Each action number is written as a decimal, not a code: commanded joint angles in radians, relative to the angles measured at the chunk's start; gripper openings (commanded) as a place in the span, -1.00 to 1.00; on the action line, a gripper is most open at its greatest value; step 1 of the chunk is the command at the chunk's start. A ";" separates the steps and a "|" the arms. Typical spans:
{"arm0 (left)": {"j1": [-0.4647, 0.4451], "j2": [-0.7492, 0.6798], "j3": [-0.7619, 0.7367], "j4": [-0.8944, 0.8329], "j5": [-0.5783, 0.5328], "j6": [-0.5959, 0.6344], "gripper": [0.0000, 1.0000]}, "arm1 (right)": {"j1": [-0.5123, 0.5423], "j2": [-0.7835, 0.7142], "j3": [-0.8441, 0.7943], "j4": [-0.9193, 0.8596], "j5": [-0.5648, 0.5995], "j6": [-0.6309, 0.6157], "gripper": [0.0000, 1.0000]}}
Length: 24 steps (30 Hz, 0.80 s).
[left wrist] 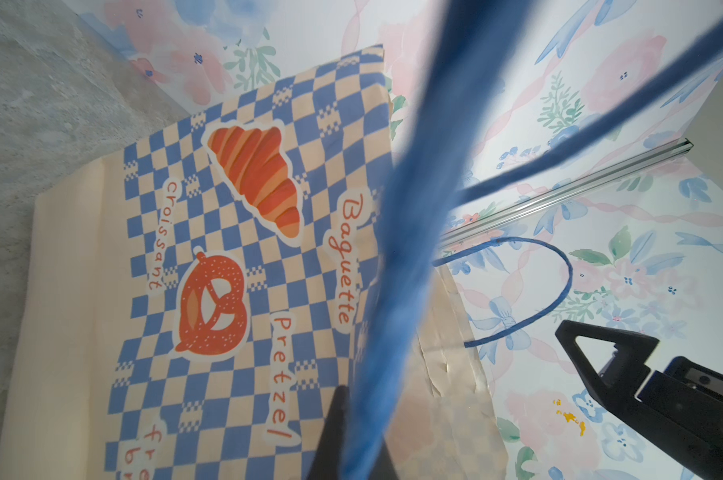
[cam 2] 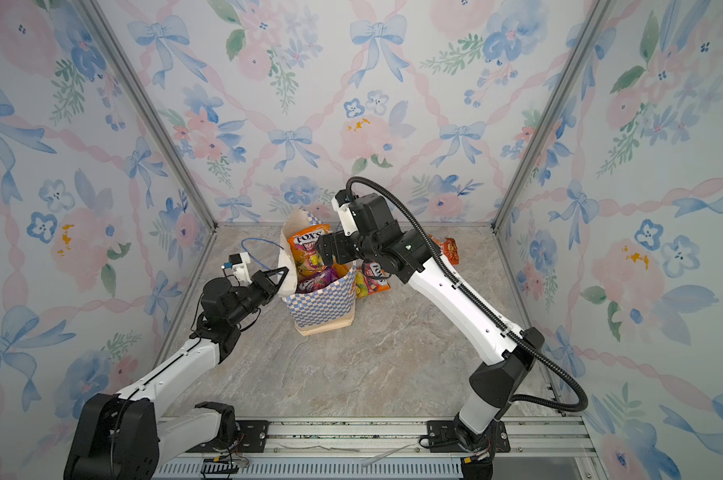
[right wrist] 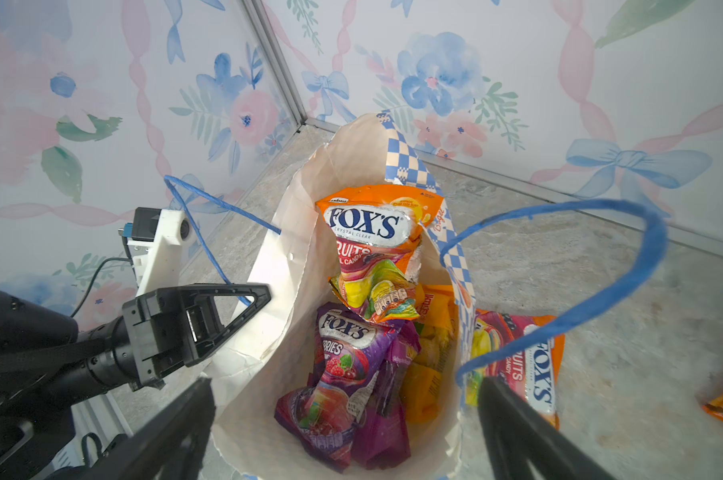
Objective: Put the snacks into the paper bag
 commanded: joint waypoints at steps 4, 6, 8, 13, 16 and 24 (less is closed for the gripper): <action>0.006 -0.013 0.011 -0.028 0.040 0.026 -1.00 | -0.007 0.062 0.023 0.099 -0.168 0.066 0.93; 0.008 -0.020 0.014 -0.040 0.037 0.033 -1.00 | -0.006 0.080 0.033 0.111 -0.203 0.082 0.93; 0.013 -0.024 0.011 -0.048 0.034 0.037 -1.00 | -0.006 0.101 0.040 0.125 -0.227 0.101 0.93; 0.023 -0.026 0.004 -0.048 0.040 0.037 -1.00 | -0.005 0.171 0.078 0.128 -0.214 0.140 0.93; 0.024 -0.027 0.005 -0.048 0.042 0.036 -1.00 | -0.003 0.245 0.150 0.075 -0.175 0.150 0.93; 0.025 -0.033 0.003 -0.048 0.044 0.034 -1.00 | 0.005 0.447 0.405 -0.129 -0.069 0.136 0.97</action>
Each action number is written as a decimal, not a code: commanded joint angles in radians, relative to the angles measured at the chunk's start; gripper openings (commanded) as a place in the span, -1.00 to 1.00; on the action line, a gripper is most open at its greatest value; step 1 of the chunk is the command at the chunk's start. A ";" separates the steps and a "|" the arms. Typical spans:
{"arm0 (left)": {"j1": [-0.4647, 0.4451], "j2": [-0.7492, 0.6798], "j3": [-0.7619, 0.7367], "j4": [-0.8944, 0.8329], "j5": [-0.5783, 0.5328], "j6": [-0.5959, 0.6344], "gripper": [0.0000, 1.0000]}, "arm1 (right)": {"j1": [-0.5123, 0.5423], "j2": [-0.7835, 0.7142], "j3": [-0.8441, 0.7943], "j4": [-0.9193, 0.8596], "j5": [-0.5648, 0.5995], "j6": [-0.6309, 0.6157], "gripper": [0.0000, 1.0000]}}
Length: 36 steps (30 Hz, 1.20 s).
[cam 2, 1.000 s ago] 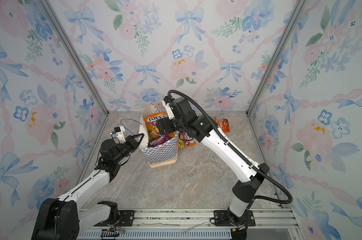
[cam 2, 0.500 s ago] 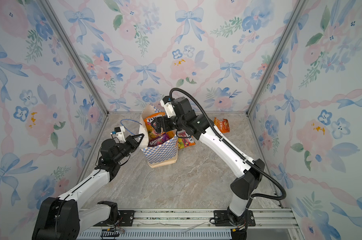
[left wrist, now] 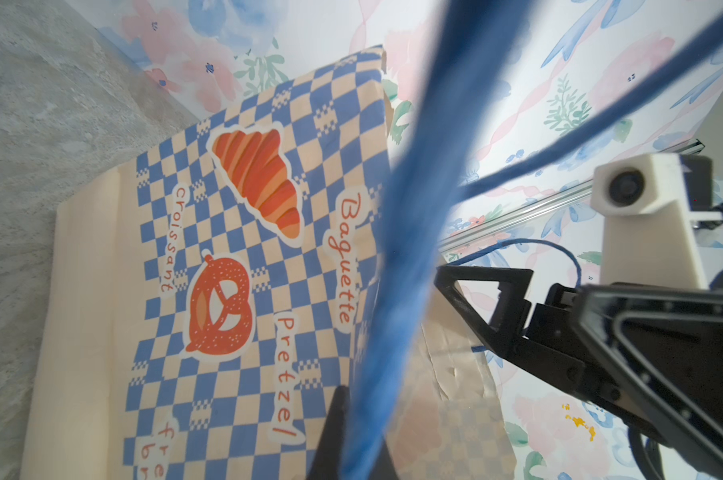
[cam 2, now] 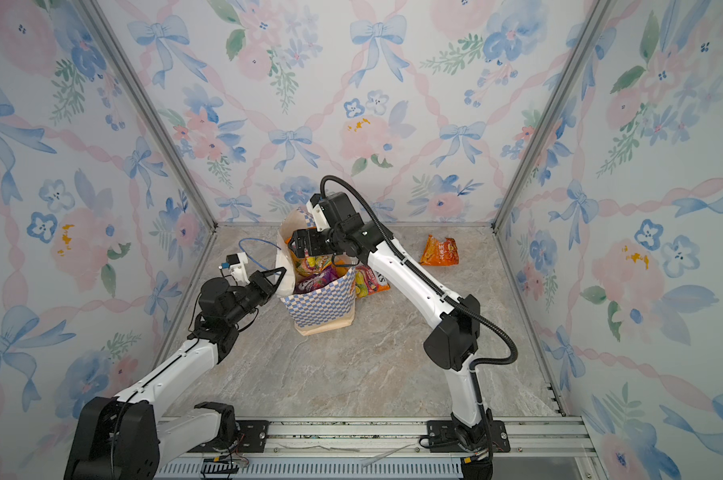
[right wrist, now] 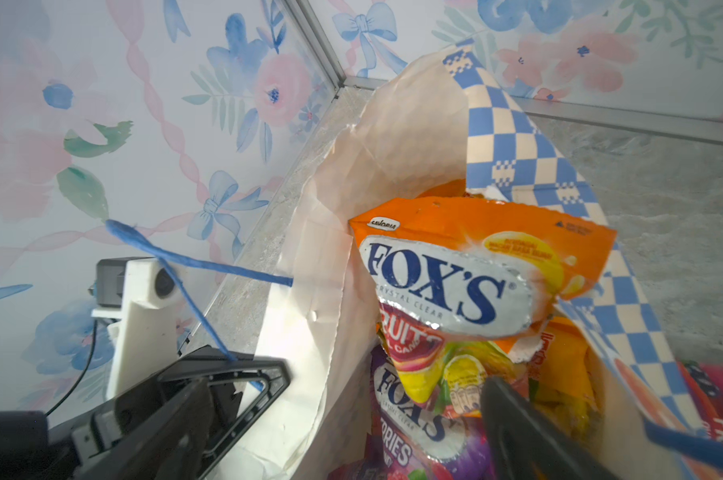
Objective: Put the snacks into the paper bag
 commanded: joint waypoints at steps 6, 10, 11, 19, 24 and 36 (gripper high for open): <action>0.009 -0.022 0.002 -0.021 0.041 0.016 -1.00 | 0.010 0.092 0.139 -0.176 0.145 -0.015 0.99; 0.012 -0.021 0.000 -0.021 0.043 0.016 -1.00 | -0.004 0.117 0.139 -0.146 0.169 -0.014 1.00; 0.013 -0.021 -0.002 -0.021 0.043 0.016 -1.00 | -0.009 0.121 0.139 -0.137 0.172 -0.009 1.00; 0.022 -0.036 -0.012 -0.021 0.041 0.016 -1.00 | -0.031 0.120 0.105 -0.048 0.166 -0.008 1.00; 0.026 -0.035 -0.014 -0.021 0.040 0.015 -1.00 | -0.063 0.090 0.071 -0.010 0.151 -0.004 0.99; 0.026 -0.006 -0.008 -0.021 0.041 0.016 -1.00 | -0.065 -0.017 0.016 0.003 0.015 -0.053 0.98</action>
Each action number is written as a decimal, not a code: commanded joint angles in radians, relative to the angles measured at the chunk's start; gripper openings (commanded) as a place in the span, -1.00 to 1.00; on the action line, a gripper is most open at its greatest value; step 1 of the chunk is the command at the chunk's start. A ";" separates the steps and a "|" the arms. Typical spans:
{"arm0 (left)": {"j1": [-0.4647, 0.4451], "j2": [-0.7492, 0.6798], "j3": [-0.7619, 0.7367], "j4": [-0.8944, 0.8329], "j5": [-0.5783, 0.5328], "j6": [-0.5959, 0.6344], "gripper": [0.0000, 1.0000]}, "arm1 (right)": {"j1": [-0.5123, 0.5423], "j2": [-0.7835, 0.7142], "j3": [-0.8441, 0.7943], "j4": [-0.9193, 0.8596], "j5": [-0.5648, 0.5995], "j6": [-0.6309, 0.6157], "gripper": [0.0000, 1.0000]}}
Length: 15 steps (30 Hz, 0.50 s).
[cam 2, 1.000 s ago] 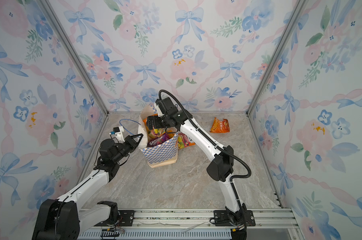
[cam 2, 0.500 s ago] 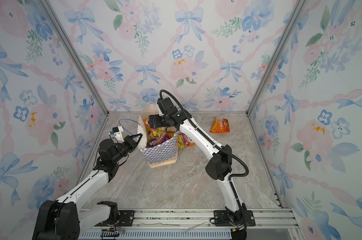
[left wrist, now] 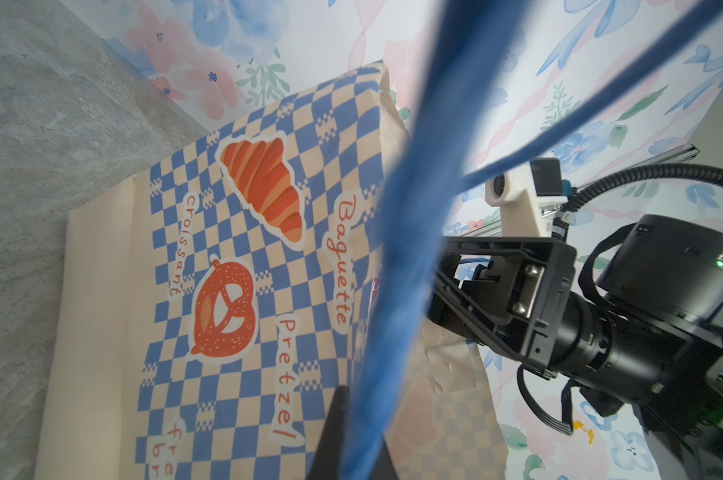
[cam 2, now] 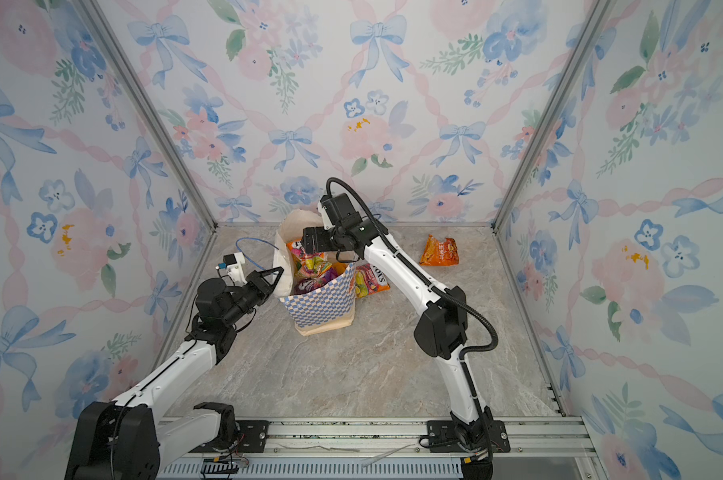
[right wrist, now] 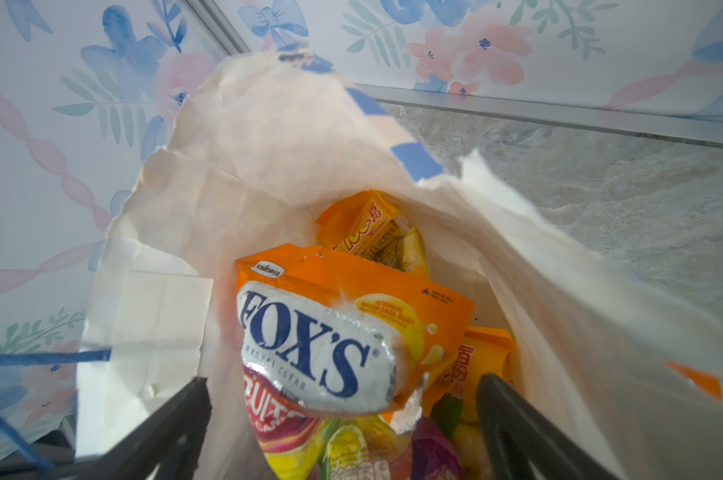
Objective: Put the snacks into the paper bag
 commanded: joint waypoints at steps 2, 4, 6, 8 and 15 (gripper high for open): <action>0.004 0.016 -0.003 -0.011 0.030 0.018 -1.00 | -0.002 -0.128 -0.026 0.001 -0.074 -0.038 0.98; 0.004 0.019 -0.003 -0.011 0.030 0.019 -1.00 | 0.002 -0.170 -0.049 0.007 -0.080 -0.046 0.98; 0.005 0.018 -0.001 -0.011 0.033 0.019 -1.00 | 0.010 -0.222 -0.077 0.008 -0.078 -0.070 0.98; 0.004 0.016 0.003 -0.011 0.035 0.019 -1.00 | 0.014 -0.276 -0.108 0.003 -0.075 -0.092 0.97; 0.016 0.026 0.021 -0.011 0.051 0.028 -1.00 | -0.006 -0.541 -0.343 0.030 0.044 -0.147 0.93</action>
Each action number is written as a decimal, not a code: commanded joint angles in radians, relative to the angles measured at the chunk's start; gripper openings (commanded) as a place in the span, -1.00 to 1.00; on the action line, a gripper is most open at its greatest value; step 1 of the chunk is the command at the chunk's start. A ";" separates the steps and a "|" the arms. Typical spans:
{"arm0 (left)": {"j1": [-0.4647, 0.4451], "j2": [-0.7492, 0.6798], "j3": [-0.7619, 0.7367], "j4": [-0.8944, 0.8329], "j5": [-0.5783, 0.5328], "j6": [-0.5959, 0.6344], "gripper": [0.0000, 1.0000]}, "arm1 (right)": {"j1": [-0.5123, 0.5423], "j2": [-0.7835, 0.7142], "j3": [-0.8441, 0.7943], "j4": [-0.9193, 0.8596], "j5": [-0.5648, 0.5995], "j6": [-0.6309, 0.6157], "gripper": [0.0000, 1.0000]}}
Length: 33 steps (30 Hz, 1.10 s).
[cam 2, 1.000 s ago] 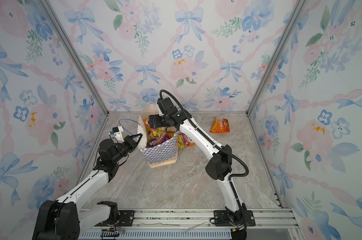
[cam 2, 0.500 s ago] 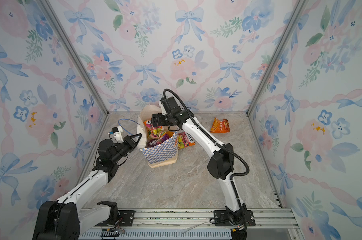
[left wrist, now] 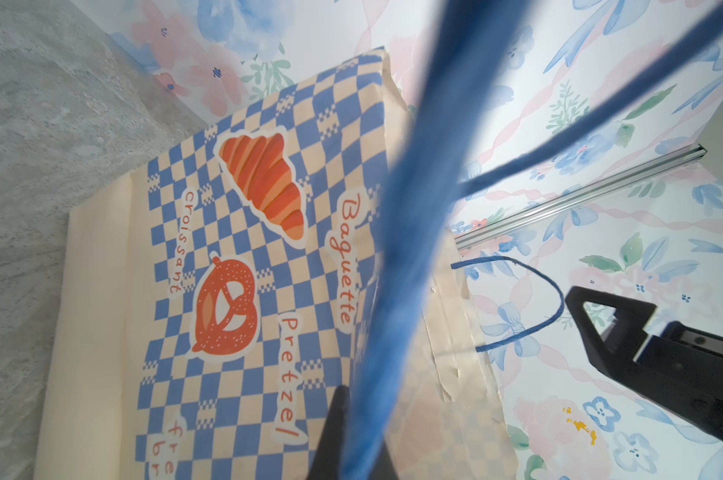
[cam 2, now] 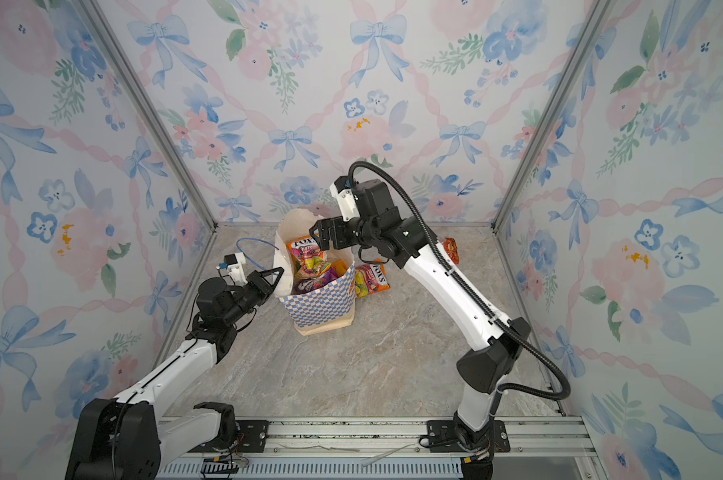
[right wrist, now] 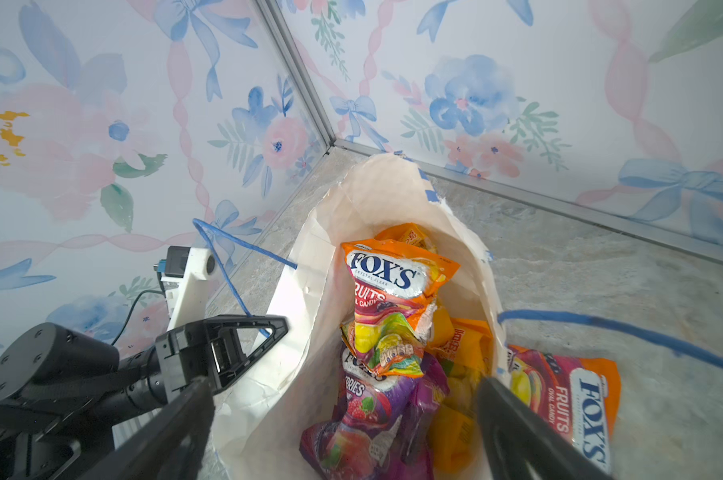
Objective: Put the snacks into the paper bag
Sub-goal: 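Raise the right gripper out of the paper bag and swing it back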
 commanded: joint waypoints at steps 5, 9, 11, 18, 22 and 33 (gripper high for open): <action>0.029 0.040 0.044 -0.012 0.083 0.039 -1.00 | -0.099 -0.267 -0.289 0.038 0.133 -0.002 0.93; 0.045 0.053 0.060 -0.023 0.109 0.043 -1.00 | -0.192 -0.355 -0.435 0.056 0.145 0.051 0.93; 0.049 0.056 0.064 -0.024 0.123 0.043 -1.00 | -0.226 -0.372 -0.486 0.055 0.159 0.065 0.93; 0.058 0.036 0.069 -0.033 0.148 0.034 -1.00 | -0.314 -0.288 -0.572 0.056 0.142 0.105 0.93; 0.071 0.023 0.063 -0.033 0.164 0.022 -1.00 | -0.330 -0.187 -0.565 0.071 0.111 0.123 0.93; 0.111 0.001 0.036 -0.034 0.191 0.011 -1.00 | -0.336 0.146 -0.460 0.140 -0.008 0.170 0.93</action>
